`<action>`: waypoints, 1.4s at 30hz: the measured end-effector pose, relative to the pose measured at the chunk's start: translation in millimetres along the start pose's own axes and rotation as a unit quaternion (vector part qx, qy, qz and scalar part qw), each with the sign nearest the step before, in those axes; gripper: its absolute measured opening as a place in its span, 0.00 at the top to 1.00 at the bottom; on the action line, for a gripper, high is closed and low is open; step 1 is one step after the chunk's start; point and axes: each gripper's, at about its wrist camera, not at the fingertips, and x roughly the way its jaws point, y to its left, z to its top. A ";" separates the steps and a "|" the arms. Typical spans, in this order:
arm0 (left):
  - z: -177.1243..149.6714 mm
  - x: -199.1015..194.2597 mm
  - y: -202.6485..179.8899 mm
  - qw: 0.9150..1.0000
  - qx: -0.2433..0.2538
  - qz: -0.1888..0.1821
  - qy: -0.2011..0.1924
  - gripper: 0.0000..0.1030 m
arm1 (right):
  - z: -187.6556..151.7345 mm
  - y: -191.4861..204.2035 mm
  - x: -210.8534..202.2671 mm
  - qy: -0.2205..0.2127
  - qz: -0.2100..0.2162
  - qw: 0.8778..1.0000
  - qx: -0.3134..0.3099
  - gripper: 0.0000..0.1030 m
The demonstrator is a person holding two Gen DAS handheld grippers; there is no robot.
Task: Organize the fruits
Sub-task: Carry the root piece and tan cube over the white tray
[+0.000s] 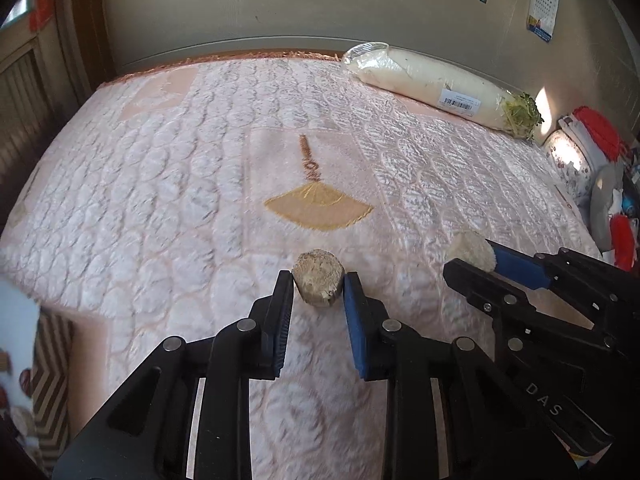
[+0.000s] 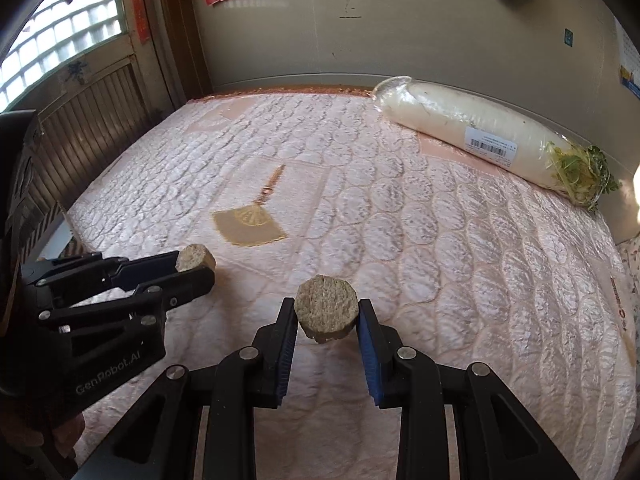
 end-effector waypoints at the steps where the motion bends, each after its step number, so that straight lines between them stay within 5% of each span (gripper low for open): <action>1: -3.7 -5.2 3.5 1.000 -0.003 0.006 -0.001 0.76 | -1.5 5.1 -2.2 -0.002 0.004 1.000 -0.001 0.72; 21: -84.7 -105.9 114.9 0.990 -0.071 0.118 -0.036 0.76 | -28.0 148.0 -24.2 -0.014 0.083 0.993 -0.081 0.72; 42: -141.0 -155.4 217.0 0.969 -0.156 0.189 -0.037 0.76 | -20.9 295.8 -19.2 -0.011 0.147 0.966 -0.210 0.72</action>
